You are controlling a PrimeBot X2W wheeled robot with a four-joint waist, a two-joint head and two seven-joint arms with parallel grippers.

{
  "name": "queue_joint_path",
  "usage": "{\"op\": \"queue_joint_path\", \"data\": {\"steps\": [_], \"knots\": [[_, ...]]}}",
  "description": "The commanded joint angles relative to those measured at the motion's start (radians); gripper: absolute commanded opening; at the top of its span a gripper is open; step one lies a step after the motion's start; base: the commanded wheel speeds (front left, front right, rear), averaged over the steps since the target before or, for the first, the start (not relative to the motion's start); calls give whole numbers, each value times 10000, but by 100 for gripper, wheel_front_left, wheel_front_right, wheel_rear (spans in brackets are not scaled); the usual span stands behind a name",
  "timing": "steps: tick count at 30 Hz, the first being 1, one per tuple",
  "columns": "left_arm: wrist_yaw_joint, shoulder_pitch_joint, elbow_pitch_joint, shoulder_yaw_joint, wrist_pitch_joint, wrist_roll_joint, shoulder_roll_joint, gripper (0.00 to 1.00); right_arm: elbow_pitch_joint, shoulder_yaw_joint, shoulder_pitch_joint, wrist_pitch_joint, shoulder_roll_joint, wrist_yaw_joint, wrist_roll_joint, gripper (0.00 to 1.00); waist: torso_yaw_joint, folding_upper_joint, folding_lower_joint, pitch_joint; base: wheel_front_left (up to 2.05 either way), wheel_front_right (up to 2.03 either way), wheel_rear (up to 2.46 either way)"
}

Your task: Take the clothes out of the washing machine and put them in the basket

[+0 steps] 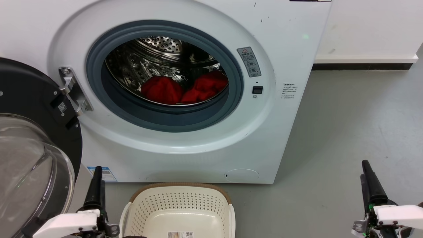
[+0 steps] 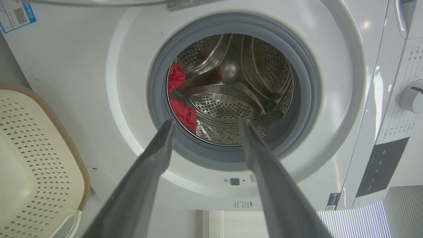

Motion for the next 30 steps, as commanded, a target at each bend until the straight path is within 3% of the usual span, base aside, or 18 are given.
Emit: {"op": "queue_joint_path", "data": {"steps": [1,9,13,20,30], "knots": [[-11,-91,-188,184,-96,291,24,100,-175,-108,-263,-94,-45,0,-491,100,-5,0,0,2,0,0,0],[-8,-133,-518,655,-404,2042,27,100,-871,-256,-357,-408,-47,0,-3163,100,-35,0,0,28,0,0,0],[230,-192,-1068,693,-553,3096,29,100,-1502,-64,-317,-552,-47,0,-4551,100,-36,0,0,66,0,0,0],[794,-72,-2088,288,-798,4634,30,100,-2337,361,-184,-796,-48,0,-6539,100,-34,0,0,116,0,0,0],[948,260,-2724,-437,-1111,6690,35,100,-3040,788,-51,-1118,-49,0,-8807,100,-52,0,0,135,0,0,0]]}}
